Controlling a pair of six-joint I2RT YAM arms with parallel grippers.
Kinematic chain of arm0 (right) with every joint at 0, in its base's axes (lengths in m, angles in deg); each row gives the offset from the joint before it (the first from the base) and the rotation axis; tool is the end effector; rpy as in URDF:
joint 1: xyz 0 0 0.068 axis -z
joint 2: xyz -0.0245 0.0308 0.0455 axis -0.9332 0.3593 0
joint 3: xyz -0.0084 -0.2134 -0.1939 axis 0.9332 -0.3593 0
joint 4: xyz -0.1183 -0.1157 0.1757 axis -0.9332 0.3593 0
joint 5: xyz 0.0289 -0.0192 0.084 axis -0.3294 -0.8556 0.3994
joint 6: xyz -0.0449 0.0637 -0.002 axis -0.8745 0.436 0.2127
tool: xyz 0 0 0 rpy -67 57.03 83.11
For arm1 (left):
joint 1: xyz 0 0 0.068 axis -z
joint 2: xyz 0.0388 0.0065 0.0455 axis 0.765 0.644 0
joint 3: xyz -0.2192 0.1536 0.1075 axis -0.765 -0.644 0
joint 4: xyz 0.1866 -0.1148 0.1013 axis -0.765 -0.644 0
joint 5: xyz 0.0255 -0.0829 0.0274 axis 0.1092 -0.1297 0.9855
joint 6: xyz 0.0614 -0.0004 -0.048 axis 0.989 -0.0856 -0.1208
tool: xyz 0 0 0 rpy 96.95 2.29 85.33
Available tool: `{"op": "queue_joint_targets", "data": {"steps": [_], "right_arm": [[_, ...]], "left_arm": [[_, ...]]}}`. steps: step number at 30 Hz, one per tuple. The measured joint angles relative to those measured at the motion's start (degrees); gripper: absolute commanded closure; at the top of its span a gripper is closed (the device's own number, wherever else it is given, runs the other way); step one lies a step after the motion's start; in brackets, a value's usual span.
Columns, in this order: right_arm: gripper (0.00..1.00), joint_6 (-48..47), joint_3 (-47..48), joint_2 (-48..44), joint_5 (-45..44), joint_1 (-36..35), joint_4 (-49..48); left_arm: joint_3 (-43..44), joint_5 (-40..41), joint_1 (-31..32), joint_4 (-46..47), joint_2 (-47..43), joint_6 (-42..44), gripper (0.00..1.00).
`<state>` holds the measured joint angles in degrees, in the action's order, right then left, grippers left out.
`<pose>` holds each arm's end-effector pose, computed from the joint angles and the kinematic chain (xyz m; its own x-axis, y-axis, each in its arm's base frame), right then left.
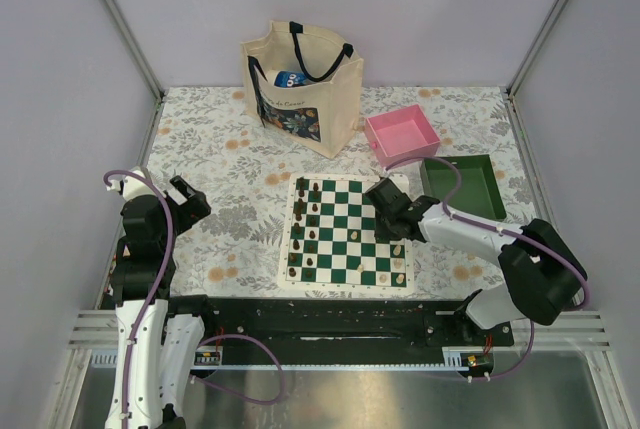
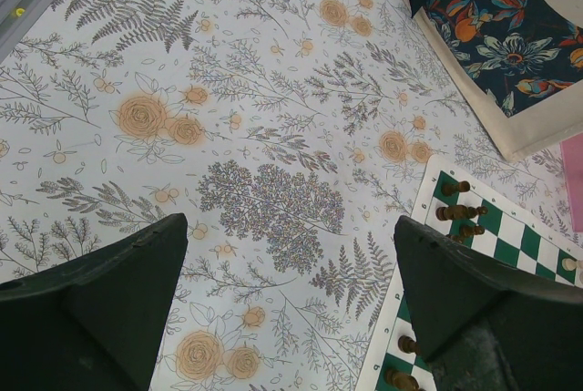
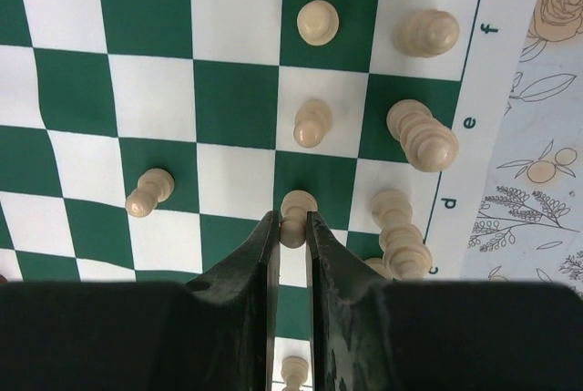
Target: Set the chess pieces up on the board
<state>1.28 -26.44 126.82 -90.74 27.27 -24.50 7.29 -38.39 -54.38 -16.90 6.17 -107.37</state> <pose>0.2078 0.1632 0.1796 -0.8644 -0.0006 -0.5028 -0.0594 0.9931 0.1009 0.1060 0.0155 0.2931 -0.3067 -0.4699 -0.8278 -0.3477 0.8649 -0.3621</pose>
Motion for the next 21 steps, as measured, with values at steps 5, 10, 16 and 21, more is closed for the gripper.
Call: {"op": "queue_joint_targets", "data": {"steps": [5,10,16,21], "right_arm": [[0.78,0.0,0.0,0.3,-0.2,0.6,-0.7],[0.76,0.1,0.0,0.6,-0.4,0.9,-0.7],[0.71,0.0,0.0,1.7,-1.0,1.0,-0.7],[0.64,0.0,0.0,1.8,-0.7,1.0,-0.7]], "left_arm": [[0.0,0.0,0.0,0.0,0.0,0.0,0.01],[0.0,0.0,0.0,0.0,0.0,0.0,0.01],[0.0,0.0,0.0,0.0,0.0,0.0,0.01],[0.0,0.0,0.0,0.0,0.0,0.0,0.01]]}}
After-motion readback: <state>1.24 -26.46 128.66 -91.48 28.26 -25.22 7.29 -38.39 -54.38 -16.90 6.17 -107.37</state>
